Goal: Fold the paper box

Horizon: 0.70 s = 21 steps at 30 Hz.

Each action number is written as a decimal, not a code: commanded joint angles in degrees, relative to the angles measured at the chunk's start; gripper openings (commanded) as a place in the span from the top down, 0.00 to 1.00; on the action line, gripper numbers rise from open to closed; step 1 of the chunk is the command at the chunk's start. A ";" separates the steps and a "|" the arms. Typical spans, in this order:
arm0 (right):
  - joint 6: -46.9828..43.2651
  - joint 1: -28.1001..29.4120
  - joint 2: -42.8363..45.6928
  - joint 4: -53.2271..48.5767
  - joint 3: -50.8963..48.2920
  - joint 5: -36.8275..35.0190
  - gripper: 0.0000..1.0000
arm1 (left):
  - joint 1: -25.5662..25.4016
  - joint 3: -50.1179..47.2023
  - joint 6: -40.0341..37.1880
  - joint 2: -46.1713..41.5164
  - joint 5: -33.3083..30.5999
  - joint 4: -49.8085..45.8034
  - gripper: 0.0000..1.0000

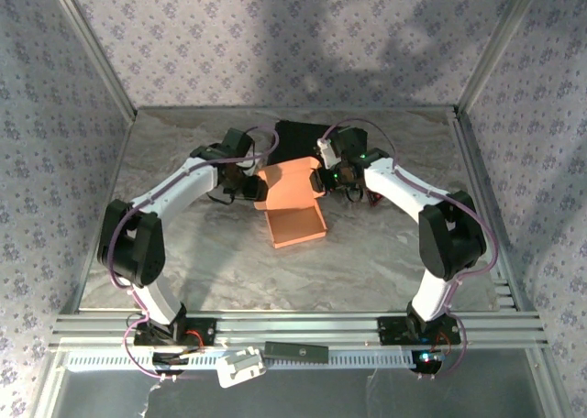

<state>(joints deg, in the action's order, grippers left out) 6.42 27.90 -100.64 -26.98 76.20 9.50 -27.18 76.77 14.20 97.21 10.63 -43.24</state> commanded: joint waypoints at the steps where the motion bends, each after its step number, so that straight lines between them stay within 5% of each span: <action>1: -0.22 0.65 -0.72 0.31 1.30 0.72 0.62 | -0.73 1.53 1.13 0.47 -2.88 0.54 0.65; 14: 1.62 5.53 1.81 -0.97 0.30 -7.25 0.77 | -3.48 2.63 7.45 0.70 -11.33 1.18 1.00; 21: 5.54 9.15 2.11 0.19 0.31 -12.76 0.88 | -5.03 3.51 11.08 0.70 -17.07 2.15 1.00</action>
<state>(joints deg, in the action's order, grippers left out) 9.67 35.86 -100.38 -26.68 76.20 0.64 -31.53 78.04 22.79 97.34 -2.74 -41.78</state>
